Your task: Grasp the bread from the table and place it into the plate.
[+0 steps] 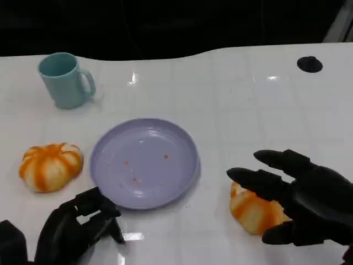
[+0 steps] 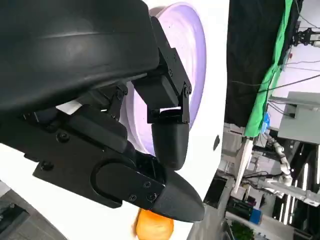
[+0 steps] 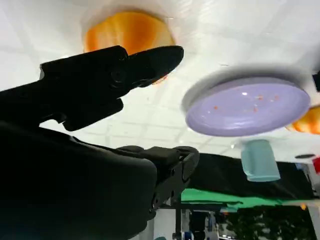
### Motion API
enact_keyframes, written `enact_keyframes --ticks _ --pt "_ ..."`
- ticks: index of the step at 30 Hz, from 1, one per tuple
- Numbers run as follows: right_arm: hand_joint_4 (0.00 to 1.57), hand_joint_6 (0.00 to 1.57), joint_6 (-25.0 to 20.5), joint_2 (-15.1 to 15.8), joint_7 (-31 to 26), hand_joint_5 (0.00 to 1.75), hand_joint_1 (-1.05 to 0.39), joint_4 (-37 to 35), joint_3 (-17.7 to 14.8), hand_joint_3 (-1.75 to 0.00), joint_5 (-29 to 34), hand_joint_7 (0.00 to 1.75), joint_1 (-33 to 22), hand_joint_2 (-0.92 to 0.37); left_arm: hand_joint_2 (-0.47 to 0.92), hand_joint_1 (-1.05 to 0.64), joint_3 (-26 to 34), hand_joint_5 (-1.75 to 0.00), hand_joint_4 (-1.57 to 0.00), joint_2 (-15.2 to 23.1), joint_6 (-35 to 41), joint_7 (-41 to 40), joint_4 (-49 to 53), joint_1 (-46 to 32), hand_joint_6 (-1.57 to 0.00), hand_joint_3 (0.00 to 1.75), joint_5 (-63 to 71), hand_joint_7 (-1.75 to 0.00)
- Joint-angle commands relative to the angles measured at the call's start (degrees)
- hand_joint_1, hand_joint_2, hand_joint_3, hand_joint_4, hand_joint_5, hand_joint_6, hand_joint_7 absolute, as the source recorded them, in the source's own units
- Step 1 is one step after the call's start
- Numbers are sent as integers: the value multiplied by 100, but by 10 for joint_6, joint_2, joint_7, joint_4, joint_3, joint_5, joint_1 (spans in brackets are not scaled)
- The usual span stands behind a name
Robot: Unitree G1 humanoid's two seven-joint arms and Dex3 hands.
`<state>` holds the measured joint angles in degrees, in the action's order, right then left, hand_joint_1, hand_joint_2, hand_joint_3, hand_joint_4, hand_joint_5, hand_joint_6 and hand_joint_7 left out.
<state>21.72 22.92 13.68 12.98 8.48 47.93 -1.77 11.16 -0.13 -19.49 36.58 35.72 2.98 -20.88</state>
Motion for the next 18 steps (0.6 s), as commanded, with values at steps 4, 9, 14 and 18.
enact_keyframes --ticks 4,9,14,18 --pt "8 29 -26 18 -40 27 -63 -56 34 0 45 2 37 -91 78 -105 0 -167 -77 5 2 -7 -3 -8 -91 0 3 -115" --pt "8 28 -50 26 -43 27 -63 -76 50 -1 60 1 48 -92 78 -105 -1 -167 -77 6 3 -8 -8 -11 -91 0 4 -116" --pt "8 27 -58 35 -51 27 -64 -97 63 -1 60 0 53 -92 78 -105 -3 -167 -77 7 6 -8 -13 -14 -90 0 3 -116" --pt "7 28 -62 42 -53 27 -64 -110 72 -2 61 0 56 -92 78 -105 -3 -167 -77 7 5 -7 -13 -14 -89 0 3 -116"
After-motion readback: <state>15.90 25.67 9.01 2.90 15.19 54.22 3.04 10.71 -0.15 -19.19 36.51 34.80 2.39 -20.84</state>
